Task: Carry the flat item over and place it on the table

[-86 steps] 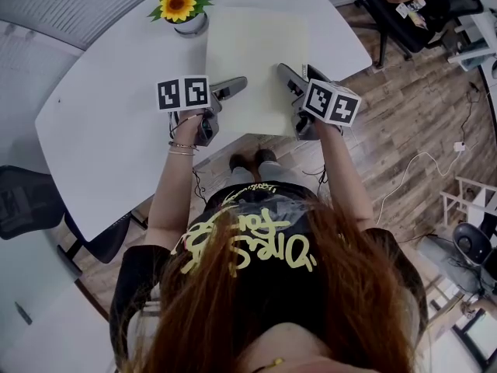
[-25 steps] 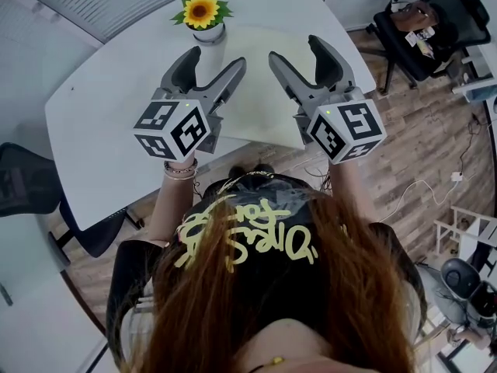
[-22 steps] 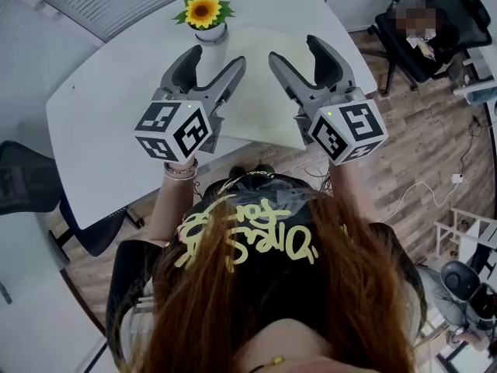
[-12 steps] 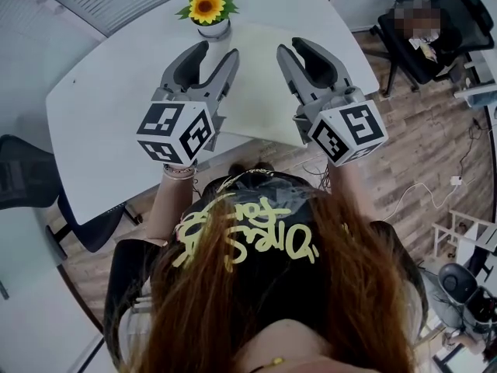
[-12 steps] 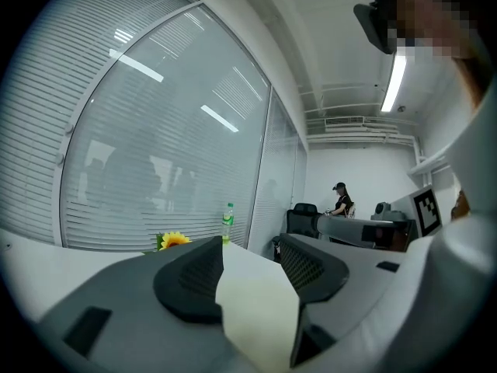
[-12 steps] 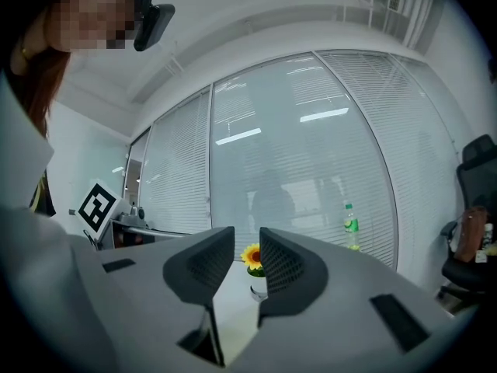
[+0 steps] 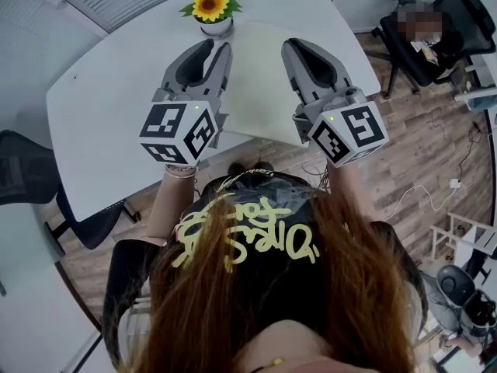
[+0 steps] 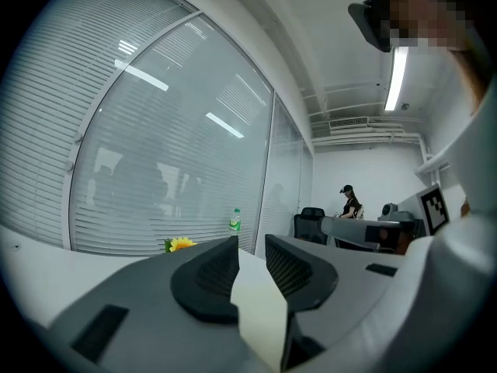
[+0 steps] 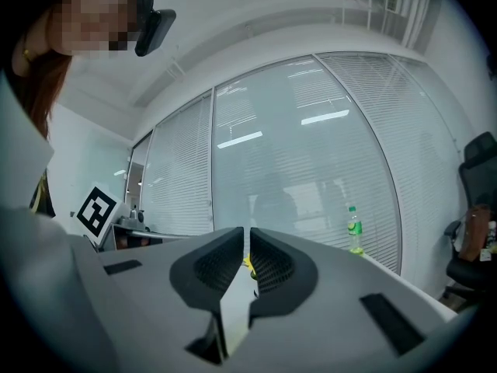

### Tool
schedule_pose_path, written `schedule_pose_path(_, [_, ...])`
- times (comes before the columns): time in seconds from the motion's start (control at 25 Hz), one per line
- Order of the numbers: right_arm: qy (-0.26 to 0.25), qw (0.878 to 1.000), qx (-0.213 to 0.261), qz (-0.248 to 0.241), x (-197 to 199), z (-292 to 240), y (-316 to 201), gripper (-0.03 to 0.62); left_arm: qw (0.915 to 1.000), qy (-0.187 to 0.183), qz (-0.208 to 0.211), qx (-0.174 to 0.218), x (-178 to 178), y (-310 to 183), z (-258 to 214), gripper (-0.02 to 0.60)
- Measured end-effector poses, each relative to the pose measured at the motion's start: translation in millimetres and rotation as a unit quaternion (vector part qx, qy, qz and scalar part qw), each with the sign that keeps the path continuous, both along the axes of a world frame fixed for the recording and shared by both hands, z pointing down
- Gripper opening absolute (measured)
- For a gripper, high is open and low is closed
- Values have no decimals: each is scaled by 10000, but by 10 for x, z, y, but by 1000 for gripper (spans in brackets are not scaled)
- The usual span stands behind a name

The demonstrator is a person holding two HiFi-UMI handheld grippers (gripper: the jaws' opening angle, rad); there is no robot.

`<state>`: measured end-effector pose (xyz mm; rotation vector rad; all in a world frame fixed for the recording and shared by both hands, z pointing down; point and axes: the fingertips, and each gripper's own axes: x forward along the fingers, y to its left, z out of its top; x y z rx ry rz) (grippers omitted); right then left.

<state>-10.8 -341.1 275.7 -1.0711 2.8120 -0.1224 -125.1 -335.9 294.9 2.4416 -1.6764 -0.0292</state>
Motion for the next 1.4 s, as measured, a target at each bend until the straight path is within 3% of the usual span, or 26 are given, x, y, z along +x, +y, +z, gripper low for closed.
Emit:
schedule_pose_path(0.6, [-135,9999,8,59,-19,53,22,3,9994,232,-255,70,-58,44,-25,-5])
schedule_pose_path(1.4, [162,9998,4,61,-80,152,-12,3,9988,287,-395,-48,-155,1,58,-8])
